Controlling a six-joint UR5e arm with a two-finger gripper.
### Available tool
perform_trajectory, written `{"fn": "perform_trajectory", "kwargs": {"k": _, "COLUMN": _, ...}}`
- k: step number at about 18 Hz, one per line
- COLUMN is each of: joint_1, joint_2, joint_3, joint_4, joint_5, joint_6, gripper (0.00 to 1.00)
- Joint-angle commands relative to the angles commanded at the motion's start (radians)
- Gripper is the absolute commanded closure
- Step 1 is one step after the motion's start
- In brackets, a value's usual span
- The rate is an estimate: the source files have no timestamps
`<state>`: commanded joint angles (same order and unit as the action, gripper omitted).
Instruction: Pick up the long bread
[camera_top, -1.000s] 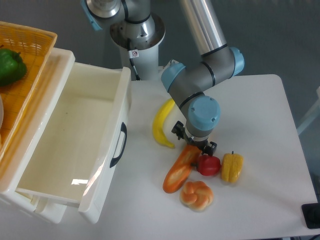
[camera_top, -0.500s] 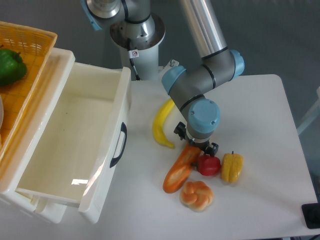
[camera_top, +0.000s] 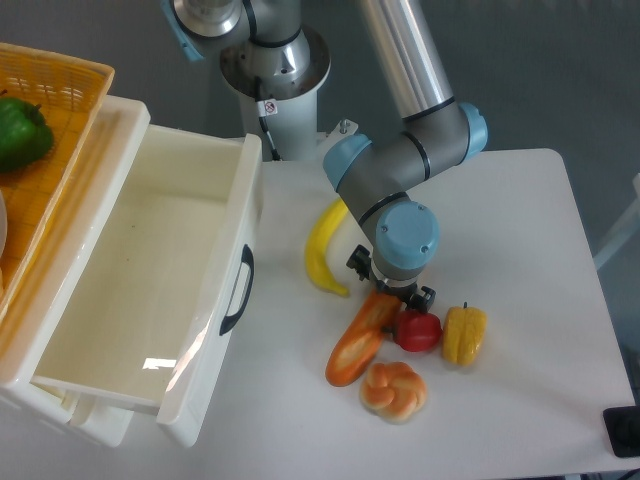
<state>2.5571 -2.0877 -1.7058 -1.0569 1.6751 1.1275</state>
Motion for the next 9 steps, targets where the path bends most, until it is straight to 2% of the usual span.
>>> {"fn": "perform_trajectory", "kwargs": {"k": 2, "joint_1": 0.000, "joint_2": 0.000, "joint_3": 0.000, "joint_4": 0.000, "joint_5": 0.000, "joint_6": 0.000, "gripper": 0.00}}
{"fn": "perform_trajectory", "kwargs": {"k": 3, "joint_1": 0.000, "joint_2": 0.000, "joint_3": 0.000, "joint_4": 0.000, "joint_5": 0.000, "joint_6": 0.000, "gripper": 0.04}}
{"fn": "perform_trajectory", "kwargs": {"k": 4, "joint_1": 0.000, "joint_2": 0.000, "joint_3": 0.000, "joint_4": 0.000, "joint_5": 0.000, "joint_6": -0.002, "gripper": 0.10}}
{"fn": "perform_trajectory", "kwargs": {"k": 6, "joint_1": 0.000, "joint_2": 0.000, "joint_3": 0.002, "joint_4": -0.002, "joint_5": 0.000, "joint_6": -0.002, "gripper": 0.32}}
{"fn": "perform_trajectory", "kwargs": {"k": 9, "joint_1": 0.000, "joint_2": 0.000, "joint_3": 0.005, "joint_4": -0.003, "joint_5": 0.000, "joint_6": -0.002, "gripper": 0.48}}
